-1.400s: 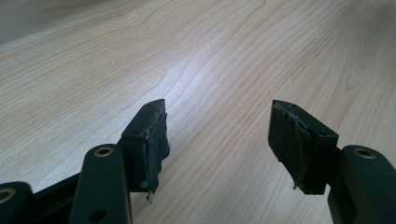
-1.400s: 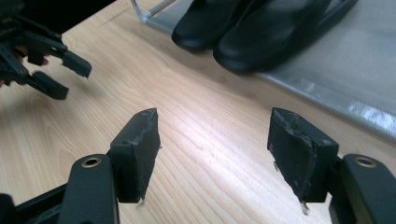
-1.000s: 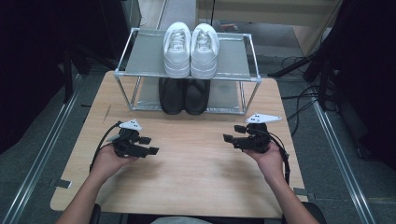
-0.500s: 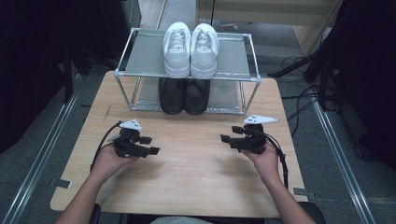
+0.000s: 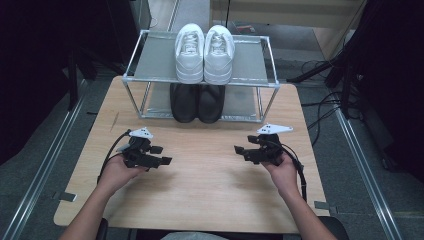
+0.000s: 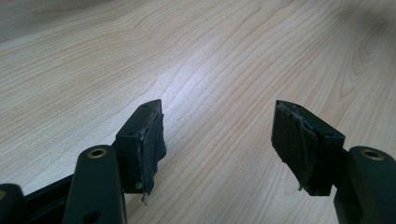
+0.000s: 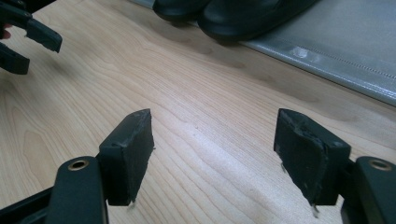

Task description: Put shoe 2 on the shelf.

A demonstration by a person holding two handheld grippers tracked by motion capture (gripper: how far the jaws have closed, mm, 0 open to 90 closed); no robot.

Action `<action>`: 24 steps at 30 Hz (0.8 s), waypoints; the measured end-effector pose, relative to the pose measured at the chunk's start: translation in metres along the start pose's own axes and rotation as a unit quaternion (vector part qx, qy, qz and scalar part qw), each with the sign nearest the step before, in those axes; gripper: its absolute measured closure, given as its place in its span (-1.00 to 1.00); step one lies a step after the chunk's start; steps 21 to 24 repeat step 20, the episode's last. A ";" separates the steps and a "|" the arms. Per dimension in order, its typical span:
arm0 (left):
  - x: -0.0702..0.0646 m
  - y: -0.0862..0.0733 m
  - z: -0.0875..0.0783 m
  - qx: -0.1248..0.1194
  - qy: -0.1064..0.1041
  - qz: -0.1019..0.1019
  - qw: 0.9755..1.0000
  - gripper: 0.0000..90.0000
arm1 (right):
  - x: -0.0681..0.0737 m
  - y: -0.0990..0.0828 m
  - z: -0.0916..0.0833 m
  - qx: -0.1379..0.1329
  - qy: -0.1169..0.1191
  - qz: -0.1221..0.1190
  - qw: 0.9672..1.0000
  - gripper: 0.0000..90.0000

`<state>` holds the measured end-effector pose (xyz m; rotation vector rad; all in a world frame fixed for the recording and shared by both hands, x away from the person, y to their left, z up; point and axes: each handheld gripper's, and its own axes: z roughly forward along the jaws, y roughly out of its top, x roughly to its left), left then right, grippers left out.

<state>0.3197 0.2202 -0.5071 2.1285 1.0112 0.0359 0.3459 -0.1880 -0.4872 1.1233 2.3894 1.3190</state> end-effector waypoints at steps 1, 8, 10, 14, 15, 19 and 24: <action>0.000 0.000 0.000 0.000 0.001 -0.001 1.000 -0.23 | 0.000 0.000 0.000 0.000 0.000 0.000 1.000 -0.35; -0.001 0.000 0.001 0.004 0.003 0.001 1.000 -0.23 | -0.001 0.000 -0.001 0.005 0.000 -0.004 1.000 -0.35; -0.001 0.000 0.001 0.006 0.006 0.004 1.000 -0.23 | -0.002 0.000 -0.002 0.002 0.000 -0.002 1.000 -0.35; -0.001 -0.001 0.003 0.011 0.011 0.007 1.000 -0.23 | -0.003 0.000 -0.002 0.003 0.002 -0.001 1.000 -0.36; -0.001 -0.001 0.004 0.012 0.010 0.008 1.000 -0.23 | -0.002 0.000 -0.002 0.004 0.002 -0.001 1.000 -0.36; -0.001 -0.001 0.006 0.018 0.011 0.008 1.000 -0.26 | -0.001 -0.001 0.002 0.019 0.009 -0.012 1.000 -0.37; -0.001 -0.001 0.007 0.019 0.009 0.007 1.000 -0.28 | -0.001 -0.001 0.003 0.024 0.007 -0.018 1.000 -0.37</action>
